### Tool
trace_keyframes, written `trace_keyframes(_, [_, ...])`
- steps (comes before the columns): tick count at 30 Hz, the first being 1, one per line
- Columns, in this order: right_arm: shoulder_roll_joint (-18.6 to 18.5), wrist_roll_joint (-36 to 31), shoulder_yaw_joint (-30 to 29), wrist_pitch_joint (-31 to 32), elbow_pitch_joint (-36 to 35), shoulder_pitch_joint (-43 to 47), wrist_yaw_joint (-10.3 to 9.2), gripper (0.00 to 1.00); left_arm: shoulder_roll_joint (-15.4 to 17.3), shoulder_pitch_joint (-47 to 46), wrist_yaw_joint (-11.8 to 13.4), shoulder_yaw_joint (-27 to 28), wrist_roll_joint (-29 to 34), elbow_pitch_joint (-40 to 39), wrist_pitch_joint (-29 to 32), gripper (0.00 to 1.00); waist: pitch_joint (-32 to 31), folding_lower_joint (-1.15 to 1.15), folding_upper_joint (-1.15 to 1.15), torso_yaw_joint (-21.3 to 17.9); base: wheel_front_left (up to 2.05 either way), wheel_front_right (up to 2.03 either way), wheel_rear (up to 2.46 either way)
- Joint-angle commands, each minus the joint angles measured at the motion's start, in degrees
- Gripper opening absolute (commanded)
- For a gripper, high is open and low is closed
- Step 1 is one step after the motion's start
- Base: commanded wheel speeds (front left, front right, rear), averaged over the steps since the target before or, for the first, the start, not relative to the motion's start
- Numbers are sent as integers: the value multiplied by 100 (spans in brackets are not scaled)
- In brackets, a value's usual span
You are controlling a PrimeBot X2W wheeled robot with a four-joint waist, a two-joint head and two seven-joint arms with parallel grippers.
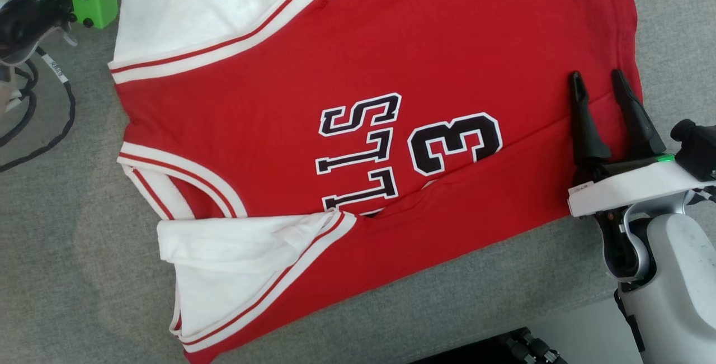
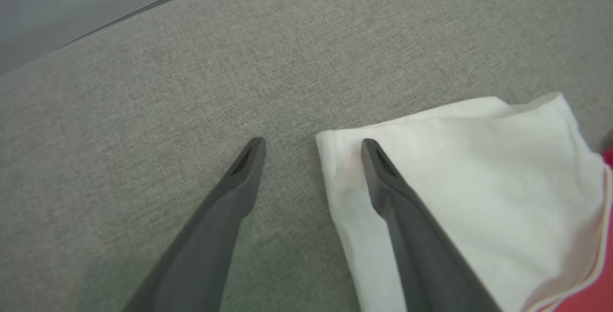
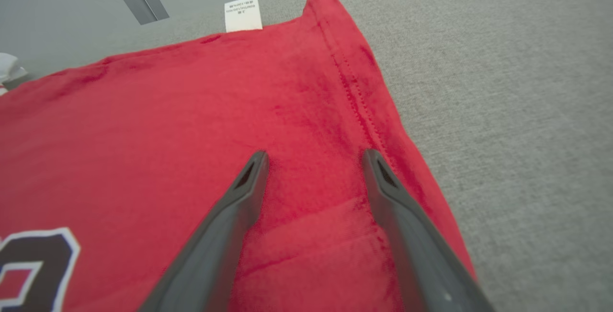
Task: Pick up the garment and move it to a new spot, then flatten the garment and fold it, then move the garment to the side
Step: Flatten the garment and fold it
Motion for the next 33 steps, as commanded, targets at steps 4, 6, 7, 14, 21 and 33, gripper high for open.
trace_keyframes(4, [22,70,84,-61,98,-118,-11,100,93,-155,-45,-80,156,114,43,87,91,-1,0,-125,0,0,0])
trace_keyframes(6, [4,91,97,-84,122,-137,-11,100,100,-153,-49,-115,175,169,71,44,92,-1,0,-142,0,0,0])
trace_keyframes(7, [-9,97,96,-89,133,-143,-11,100,103,-150,-59,-137,165,205,101,31,88,-1,0,-147,0,0,0])
trace_keyframes(14, [-90,91,49,-121,168,-194,-11,100,91,-87,-142,-132,17,205,135,0,-7,-1,0,-123,0,0,0])
trace_keyframes(21, [-200,-51,-6,309,207,-523,-11,100,5,55,-263,-79,-172,42,-149,0,-302,-1,0,3,0,0,0])
trace_keyframes(33, [-523,-934,65,3184,838,-1989,-11,100,20,462,-368,-241,-358,-576,-327,0,-775,-1,0,262,0,0,0])
